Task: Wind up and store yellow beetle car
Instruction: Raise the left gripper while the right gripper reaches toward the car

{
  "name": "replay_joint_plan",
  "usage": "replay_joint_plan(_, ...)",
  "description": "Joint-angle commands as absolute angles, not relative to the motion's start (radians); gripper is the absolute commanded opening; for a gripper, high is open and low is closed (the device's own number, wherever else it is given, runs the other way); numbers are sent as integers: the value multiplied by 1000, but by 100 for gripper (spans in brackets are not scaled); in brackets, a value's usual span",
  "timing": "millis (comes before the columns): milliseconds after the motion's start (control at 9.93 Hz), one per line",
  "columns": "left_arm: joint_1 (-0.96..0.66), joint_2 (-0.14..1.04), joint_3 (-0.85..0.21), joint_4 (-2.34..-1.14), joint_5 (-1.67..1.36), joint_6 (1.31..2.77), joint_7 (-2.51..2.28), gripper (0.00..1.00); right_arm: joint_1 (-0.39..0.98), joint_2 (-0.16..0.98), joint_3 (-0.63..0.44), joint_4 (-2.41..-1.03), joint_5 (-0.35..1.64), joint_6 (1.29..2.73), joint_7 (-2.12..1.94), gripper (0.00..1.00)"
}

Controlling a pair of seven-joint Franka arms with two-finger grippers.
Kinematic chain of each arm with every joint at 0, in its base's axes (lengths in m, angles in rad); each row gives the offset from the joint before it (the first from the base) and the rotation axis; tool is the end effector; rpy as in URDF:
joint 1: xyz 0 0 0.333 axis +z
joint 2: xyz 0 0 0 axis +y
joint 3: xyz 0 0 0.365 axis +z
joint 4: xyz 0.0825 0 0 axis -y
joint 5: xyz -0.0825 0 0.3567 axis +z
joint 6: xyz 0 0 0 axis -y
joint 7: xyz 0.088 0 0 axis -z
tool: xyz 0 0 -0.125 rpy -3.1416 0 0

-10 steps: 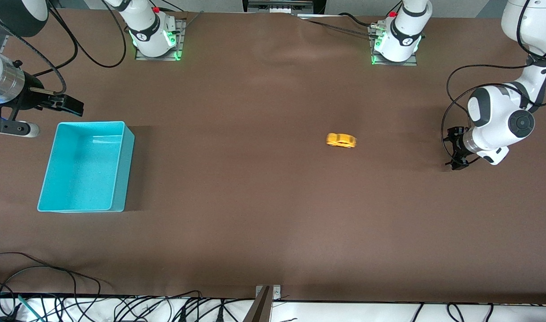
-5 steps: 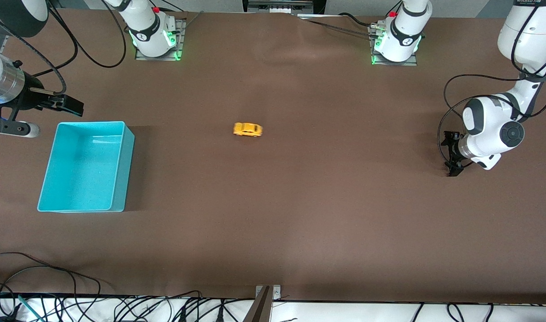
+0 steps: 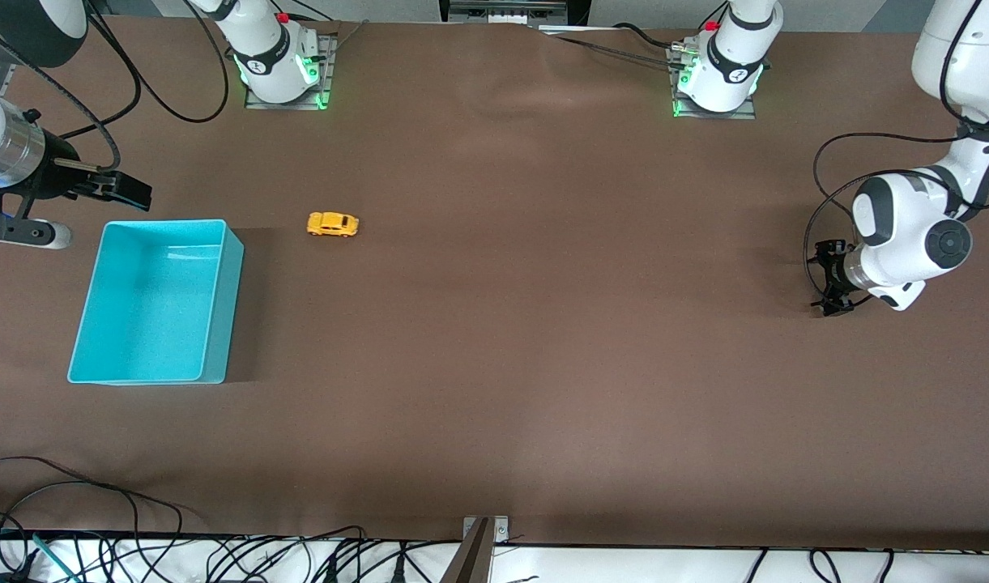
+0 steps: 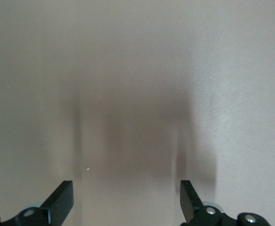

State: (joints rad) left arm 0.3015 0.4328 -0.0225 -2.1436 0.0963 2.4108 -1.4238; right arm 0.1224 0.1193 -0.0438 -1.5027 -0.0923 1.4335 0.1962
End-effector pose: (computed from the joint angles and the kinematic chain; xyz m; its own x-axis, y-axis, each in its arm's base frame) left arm 0.5330 0.1547 0.2350 -0.0547 0.9984 0.0174 0.9838 0.0569 -0.1703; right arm 0.5480 0.0322 0.6111 0.9778 -0.1307 -0.1641 -0.1096 -0.9852 0.1318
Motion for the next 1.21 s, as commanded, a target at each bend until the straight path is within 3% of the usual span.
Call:
replay_joint_plan(0,299,339,-25,-2152,127,2320,-1422,100,123,120,-44,-1494,-87,1430,195,100)
replay_joint_plan(604,258,129,-31,-2134,129,2107,-1304,100,135,112,14,-1496,-86,1396,114,100)
replay_joint_plan(906,239,67,-32,-2056,130,2016,-1183,100,140,141,44,-1544,-80,1402,-201,100)
replay_joint_plan(1108,233,-7,-37,-2025,153,1937,-1117,100,140,155,44,-1659,-17,1493,-526,100)
